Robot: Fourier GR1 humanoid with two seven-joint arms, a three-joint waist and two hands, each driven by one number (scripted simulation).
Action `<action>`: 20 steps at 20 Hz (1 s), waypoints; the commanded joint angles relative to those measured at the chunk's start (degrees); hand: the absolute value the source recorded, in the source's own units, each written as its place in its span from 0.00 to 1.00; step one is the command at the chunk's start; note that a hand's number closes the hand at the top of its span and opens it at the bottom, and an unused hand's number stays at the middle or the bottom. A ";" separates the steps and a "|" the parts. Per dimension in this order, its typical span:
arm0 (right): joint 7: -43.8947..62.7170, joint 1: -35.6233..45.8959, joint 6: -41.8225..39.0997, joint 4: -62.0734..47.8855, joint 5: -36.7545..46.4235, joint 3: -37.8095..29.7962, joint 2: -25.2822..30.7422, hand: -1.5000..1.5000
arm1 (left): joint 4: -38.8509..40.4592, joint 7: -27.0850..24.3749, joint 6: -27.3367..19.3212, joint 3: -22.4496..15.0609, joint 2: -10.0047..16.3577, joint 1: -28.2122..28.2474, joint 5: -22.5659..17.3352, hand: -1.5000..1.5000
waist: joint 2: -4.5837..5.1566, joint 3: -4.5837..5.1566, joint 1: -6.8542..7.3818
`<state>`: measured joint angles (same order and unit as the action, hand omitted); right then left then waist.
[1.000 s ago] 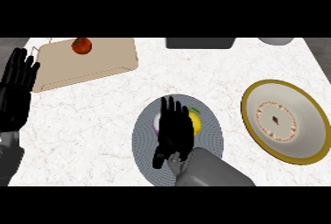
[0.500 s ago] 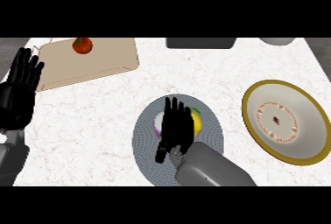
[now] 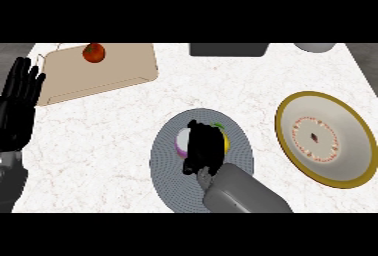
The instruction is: Pick the can from the placemat and place it in the bowl
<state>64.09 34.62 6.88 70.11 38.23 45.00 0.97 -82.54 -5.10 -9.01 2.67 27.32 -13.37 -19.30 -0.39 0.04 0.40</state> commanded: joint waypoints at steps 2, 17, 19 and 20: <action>5.88 1.54 2.23 -1.50 2.16 1.44 -0.93 1.00 | -2.08 1.55 1.92 2.05 0.73 1.24 0.19 0.50 | 0.36 -0.04 0.18; -49.78 3.58 -10.19 -2.59 -2.76 0.03 34.11 1.00 | -0.91 -0.99 0.66 1.44 -1.54 -1.11 0.97 0.50 | 3.30 -0.86 0.63; -56.62 4.64 -10.09 -2.53 -4.01 -1.50 38.24 1.00 | -1.04 -1.32 0.78 1.14 -1.55 -0.81 1.30 0.50 | 3.21 -0.91 0.65; -59.85 5.20 -9.58 -2.84 -3.92 -1.96 40.29 1.00 | -1.02 -0.92 0.69 1.20 -1.66 -1.33 1.05 0.50 | 3.37 -0.98 0.39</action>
<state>15.47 38.65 -2.34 67.92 34.96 43.95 33.83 -83.31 -6.16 -8.27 3.92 25.76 -14.32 -18.16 2.54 -0.70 1.03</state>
